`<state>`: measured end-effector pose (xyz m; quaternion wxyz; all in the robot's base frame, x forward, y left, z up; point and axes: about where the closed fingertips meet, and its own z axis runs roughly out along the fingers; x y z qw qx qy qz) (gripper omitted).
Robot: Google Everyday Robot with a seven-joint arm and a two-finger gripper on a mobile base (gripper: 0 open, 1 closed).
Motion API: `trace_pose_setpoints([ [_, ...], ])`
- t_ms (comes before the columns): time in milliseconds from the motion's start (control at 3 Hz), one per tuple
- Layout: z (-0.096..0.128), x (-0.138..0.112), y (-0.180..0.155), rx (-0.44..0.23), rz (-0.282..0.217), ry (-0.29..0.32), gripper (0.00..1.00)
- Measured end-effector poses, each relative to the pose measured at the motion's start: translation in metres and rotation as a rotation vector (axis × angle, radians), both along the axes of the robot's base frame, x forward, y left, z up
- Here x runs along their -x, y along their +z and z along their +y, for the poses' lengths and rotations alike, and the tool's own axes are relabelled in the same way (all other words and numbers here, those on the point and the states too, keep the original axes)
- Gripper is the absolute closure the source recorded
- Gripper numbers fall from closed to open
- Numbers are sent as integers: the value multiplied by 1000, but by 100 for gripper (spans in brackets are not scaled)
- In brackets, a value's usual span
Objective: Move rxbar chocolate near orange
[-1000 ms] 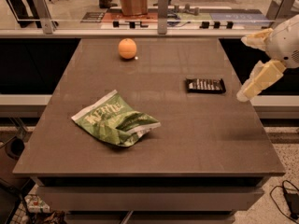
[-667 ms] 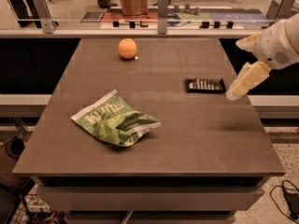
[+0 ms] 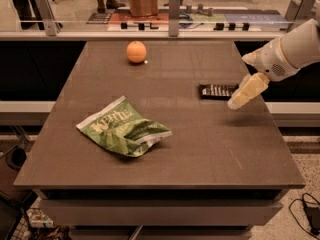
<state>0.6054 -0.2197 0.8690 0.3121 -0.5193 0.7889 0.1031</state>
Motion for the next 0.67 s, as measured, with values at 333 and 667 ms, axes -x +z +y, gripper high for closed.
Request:
trace_pose_setpoints([
  [333,1,-10,-21,-32,30,2,0],
  [667,-3,-18,-38,-65,52,-2,0],
])
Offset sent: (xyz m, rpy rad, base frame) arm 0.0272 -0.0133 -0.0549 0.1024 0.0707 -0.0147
